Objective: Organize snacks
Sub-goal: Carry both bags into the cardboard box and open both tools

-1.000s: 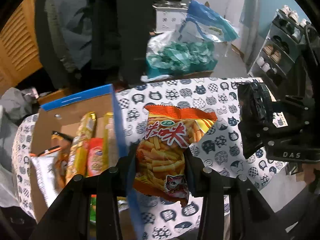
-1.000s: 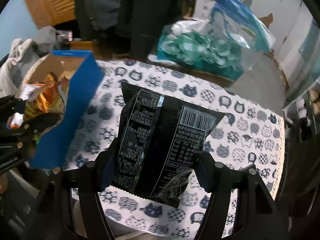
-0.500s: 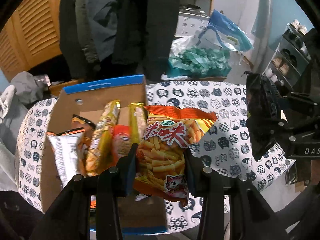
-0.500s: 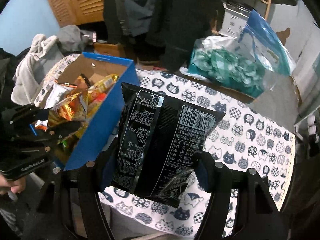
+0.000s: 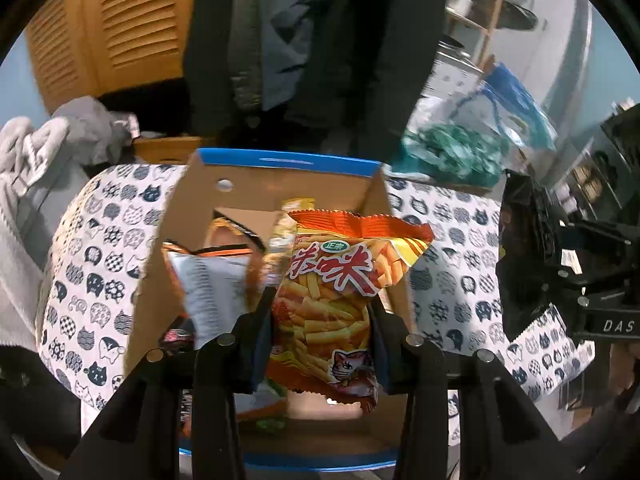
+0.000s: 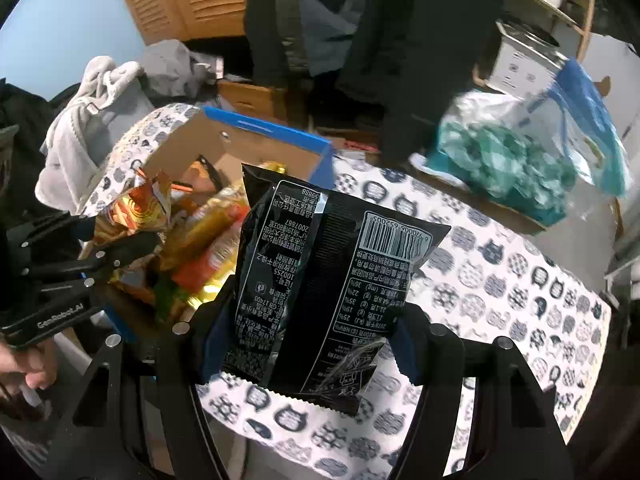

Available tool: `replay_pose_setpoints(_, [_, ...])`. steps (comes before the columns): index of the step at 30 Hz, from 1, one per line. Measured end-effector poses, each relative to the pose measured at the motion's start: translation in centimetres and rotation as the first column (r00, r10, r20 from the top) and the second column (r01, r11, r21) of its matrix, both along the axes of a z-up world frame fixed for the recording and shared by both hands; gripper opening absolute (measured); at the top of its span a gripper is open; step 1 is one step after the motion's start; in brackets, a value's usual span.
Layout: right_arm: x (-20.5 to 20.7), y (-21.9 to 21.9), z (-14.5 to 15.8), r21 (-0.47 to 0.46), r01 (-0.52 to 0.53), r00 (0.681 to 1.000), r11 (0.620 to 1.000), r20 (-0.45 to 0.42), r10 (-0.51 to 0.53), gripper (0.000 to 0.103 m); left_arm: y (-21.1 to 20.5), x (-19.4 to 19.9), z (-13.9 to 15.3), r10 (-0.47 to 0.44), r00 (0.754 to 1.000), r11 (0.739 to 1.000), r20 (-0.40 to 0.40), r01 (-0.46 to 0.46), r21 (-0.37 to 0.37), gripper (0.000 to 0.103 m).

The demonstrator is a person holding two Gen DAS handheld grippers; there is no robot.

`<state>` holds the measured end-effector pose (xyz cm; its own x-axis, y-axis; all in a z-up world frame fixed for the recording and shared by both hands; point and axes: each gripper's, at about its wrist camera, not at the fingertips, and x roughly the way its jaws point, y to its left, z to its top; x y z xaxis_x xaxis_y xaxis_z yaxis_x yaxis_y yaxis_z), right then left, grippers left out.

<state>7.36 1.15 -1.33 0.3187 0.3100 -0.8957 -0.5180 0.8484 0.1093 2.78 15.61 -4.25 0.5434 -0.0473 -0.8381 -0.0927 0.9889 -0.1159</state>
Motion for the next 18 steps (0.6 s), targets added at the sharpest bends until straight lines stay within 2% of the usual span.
replay_pose_setpoints(8, [1.4, 4.6, -0.9, 0.0, -0.064, 0.998, 0.998, -0.028, 0.064, 0.067, 3.4, 0.6, -0.7, 0.082, 0.997, 0.996, -0.006, -0.082, -0.037, 0.042])
replay_pose_setpoints(18, [2.9, 8.4, -2.6, 0.023, -0.09, 0.992, 0.996, -0.086, 0.091, 0.068, 4.9, 0.8, -1.1, 0.119, 0.993, 0.992, -0.003, -0.119, -0.049, 0.043])
